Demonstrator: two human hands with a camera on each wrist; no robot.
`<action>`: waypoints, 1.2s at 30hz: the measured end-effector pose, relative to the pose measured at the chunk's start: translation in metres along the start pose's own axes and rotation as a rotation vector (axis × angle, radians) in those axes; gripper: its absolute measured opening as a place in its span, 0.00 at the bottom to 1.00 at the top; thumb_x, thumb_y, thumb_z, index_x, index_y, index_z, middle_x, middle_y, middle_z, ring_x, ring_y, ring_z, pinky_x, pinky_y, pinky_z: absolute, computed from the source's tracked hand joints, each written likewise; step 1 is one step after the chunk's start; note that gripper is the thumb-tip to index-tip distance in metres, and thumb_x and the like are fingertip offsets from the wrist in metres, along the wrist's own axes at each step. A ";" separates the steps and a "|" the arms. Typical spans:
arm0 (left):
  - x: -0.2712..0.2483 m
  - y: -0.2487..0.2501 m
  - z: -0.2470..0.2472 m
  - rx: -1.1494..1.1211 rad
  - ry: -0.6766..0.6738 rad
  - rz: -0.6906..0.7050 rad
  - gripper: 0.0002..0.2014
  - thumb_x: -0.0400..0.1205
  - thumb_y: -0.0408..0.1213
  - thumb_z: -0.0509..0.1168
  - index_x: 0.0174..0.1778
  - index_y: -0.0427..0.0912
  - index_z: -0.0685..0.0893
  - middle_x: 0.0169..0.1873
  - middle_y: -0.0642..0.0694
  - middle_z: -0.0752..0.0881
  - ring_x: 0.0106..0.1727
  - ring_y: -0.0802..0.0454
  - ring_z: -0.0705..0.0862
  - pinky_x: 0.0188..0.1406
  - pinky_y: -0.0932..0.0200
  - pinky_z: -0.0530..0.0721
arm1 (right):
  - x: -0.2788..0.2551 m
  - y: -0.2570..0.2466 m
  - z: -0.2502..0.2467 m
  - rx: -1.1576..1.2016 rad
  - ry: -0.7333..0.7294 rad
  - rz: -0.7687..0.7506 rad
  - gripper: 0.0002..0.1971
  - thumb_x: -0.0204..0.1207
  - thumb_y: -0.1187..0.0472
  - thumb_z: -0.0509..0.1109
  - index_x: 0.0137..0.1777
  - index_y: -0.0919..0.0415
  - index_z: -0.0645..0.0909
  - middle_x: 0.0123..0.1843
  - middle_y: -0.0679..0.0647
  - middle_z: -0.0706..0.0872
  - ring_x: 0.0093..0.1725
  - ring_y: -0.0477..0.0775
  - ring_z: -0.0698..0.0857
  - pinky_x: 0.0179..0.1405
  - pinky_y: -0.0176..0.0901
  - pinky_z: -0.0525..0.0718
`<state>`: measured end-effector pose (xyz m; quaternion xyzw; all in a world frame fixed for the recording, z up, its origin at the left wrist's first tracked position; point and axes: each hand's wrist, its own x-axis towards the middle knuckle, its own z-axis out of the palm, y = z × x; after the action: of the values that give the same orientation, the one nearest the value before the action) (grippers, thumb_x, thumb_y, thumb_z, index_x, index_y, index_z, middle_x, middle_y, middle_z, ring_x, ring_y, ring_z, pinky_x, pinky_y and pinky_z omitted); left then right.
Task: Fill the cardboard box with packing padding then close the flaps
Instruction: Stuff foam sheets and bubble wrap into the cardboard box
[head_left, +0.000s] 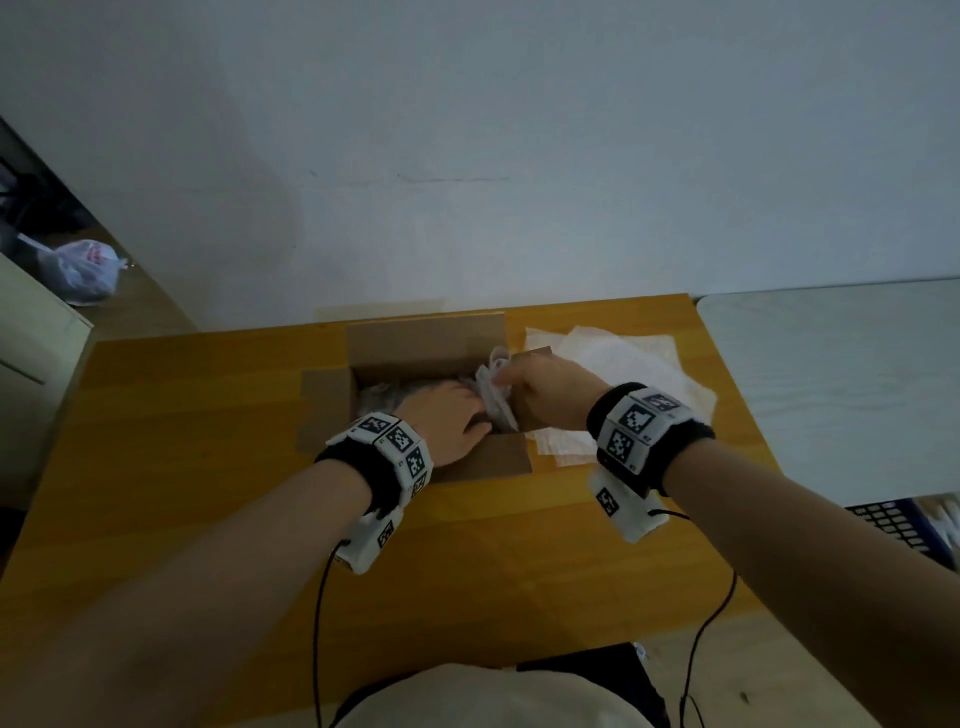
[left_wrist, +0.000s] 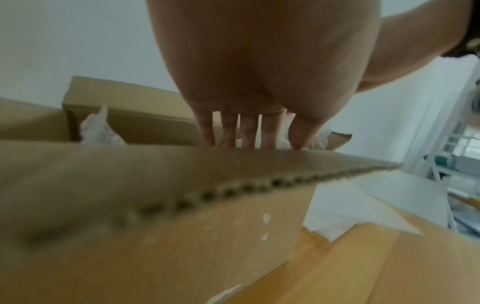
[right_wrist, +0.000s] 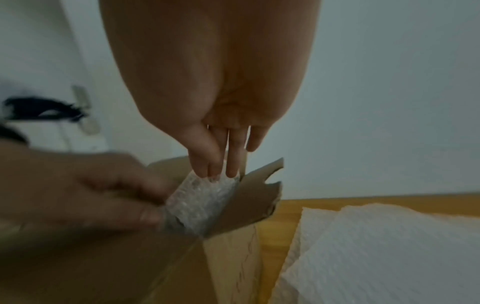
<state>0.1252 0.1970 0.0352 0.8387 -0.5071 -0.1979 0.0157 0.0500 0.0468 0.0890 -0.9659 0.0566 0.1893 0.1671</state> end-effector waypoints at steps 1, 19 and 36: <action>-0.004 -0.001 -0.003 -0.009 0.025 -0.030 0.19 0.86 0.48 0.51 0.68 0.46 0.76 0.68 0.47 0.77 0.68 0.48 0.74 0.66 0.50 0.75 | 0.003 -0.005 0.004 -0.066 -0.039 -0.044 0.13 0.78 0.66 0.61 0.61 0.61 0.80 0.64 0.61 0.82 0.66 0.61 0.78 0.65 0.45 0.72; 0.007 -0.001 -0.003 0.080 -0.281 0.072 0.25 0.89 0.49 0.38 0.83 0.48 0.49 0.84 0.49 0.49 0.84 0.51 0.48 0.83 0.48 0.47 | 0.005 0.016 0.004 -0.013 0.192 0.064 0.19 0.76 0.70 0.57 0.61 0.57 0.82 0.62 0.54 0.83 0.62 0.58 0.79 0.59 0.48 0.77; 0.026 0.002 -0.006 0.085 -0.310 0.079 0.25 0.89 0.50 0.41 0.78 0.47 0.67 0.79 0.48 0.67 0.79 0.48 0.64 0.79 0.49 0.57 | -0.005 0.028 0.027 0.128 -0.037 0.083 0.32 0.83 0.52 0.59 0.84 0.54 0.50 0.86 0.46 0.47 0.82 0.53 0.59 0.79 0.49 0.65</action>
<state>0.1363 0.1723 0.0333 0.7773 -0.5441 -0.3026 -0.0904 0.0312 0.0302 0.0585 -0.9464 0.1053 0.2098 0.2216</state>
